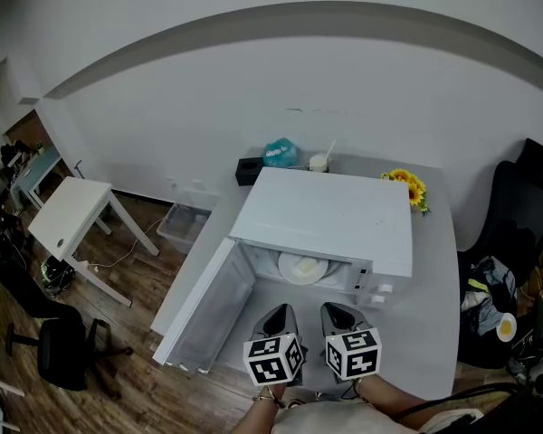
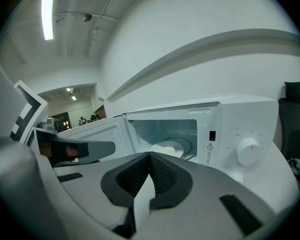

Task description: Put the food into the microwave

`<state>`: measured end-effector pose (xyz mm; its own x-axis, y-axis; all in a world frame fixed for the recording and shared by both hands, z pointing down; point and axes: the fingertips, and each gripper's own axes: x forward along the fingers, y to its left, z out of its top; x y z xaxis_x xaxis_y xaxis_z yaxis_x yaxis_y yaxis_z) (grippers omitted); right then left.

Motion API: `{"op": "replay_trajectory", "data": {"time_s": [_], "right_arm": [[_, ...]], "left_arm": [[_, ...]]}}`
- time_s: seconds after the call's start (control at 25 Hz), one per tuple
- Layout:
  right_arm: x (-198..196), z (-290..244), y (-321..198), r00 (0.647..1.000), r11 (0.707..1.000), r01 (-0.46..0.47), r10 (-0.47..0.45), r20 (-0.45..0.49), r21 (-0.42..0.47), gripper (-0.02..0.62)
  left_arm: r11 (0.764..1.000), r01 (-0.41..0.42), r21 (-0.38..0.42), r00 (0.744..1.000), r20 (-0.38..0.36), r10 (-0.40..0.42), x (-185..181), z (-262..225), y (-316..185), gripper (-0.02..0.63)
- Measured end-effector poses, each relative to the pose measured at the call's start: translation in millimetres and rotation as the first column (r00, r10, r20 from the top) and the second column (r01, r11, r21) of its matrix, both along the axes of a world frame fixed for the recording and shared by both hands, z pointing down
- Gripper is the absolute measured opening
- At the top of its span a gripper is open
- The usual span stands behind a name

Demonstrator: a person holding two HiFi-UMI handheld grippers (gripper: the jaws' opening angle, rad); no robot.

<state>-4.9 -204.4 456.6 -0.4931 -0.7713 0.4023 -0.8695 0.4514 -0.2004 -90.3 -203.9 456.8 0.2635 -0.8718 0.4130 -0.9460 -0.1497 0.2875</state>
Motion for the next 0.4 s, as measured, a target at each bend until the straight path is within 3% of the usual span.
{"op": "replay_trajectory", "data": {"time_s": [0.4], "right_arm": [[3.6, -0.4, 1.5, 1.000, 1.000, -0.019, 0.020, 0.013, -0.008, 0.015]], "left_arm": [[1.000, 0.008, -0.011, 1.000, -0.001, -0.008, -5.1, 2.8, 0.4, 0.003]]}}
